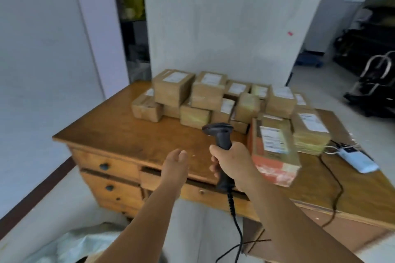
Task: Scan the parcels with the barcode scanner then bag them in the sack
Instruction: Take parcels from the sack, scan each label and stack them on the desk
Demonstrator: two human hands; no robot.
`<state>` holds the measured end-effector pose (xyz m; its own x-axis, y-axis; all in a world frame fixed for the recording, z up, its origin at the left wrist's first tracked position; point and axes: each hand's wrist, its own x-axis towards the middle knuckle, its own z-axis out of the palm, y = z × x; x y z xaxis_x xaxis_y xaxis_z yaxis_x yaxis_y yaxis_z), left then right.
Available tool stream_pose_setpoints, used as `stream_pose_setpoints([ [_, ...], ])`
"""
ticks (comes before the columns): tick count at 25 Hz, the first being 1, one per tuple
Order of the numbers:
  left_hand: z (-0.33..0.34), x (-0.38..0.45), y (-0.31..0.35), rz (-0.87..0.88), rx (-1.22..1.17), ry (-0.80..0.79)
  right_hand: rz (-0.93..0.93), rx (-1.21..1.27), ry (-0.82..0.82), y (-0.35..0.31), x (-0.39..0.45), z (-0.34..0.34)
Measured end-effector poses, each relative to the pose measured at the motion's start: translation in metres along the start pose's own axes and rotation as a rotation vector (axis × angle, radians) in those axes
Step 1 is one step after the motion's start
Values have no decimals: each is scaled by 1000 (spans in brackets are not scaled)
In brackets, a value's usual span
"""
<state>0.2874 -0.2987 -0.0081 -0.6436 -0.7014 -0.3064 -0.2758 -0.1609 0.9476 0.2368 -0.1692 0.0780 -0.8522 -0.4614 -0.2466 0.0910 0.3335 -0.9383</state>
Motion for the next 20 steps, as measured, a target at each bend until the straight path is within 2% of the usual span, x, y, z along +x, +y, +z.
stream_pose_setpoints([
  [6,133,20,21,-25,138,-69,126,29,70,-5,38,-122],
  [10,199,27,31,-8,319,-98,188,81,78,-5,59,-188],
  [15,230,37,22,-12,399,-150,270,22,35,6,62,-226],
  [20,230,41,19,5,402,-180,313,2,34,10,50,-228],
])
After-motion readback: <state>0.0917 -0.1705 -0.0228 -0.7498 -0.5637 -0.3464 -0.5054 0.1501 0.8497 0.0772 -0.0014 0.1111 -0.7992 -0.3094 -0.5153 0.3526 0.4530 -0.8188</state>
